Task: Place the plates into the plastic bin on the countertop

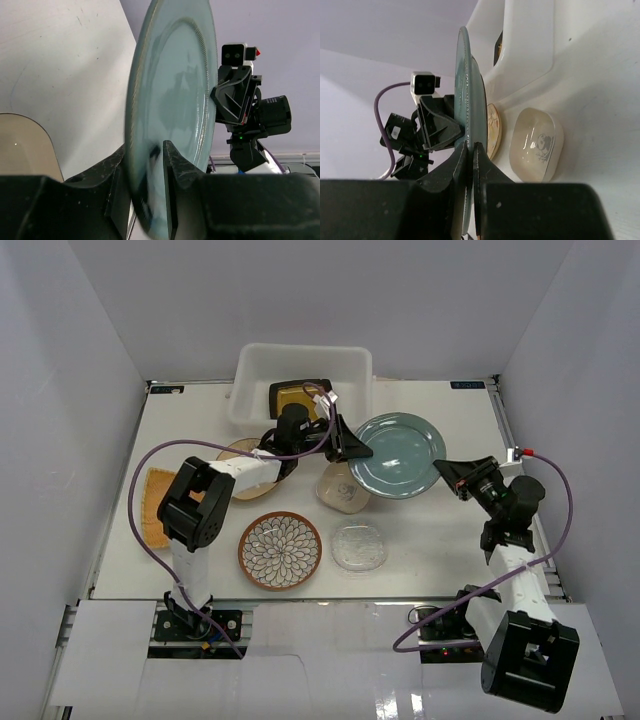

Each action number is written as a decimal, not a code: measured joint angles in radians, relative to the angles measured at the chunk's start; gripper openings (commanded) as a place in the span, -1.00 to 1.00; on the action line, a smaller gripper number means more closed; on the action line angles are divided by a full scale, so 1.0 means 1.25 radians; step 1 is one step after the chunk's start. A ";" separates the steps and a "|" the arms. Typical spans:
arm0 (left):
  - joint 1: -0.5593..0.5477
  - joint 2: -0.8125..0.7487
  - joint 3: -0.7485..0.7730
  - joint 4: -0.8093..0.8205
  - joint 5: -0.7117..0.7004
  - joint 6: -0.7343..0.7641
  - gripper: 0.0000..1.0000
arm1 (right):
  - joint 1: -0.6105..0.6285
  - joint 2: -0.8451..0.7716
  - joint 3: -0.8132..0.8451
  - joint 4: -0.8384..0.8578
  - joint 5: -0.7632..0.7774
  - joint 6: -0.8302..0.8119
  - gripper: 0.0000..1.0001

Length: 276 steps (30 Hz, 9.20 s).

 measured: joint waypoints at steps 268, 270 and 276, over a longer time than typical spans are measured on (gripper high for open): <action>0.372 0.276 0.476 -0.430 -0.228 0.163 0.31 | 0.617 0.207 0.276 -0.317 0.275 -0.594 -0.16; 0.369 0.276 0.490 -0.424 -0.226 0.158 0.83 | 0.655 0.234 0.284 -0.315 0.290 -0.592 0.01; 0.368 0.275 0.497 -0.438 -0.213 0.165 0.96 | 0.769 0.320 0.310 -0.284 0.340 -0.571 0.40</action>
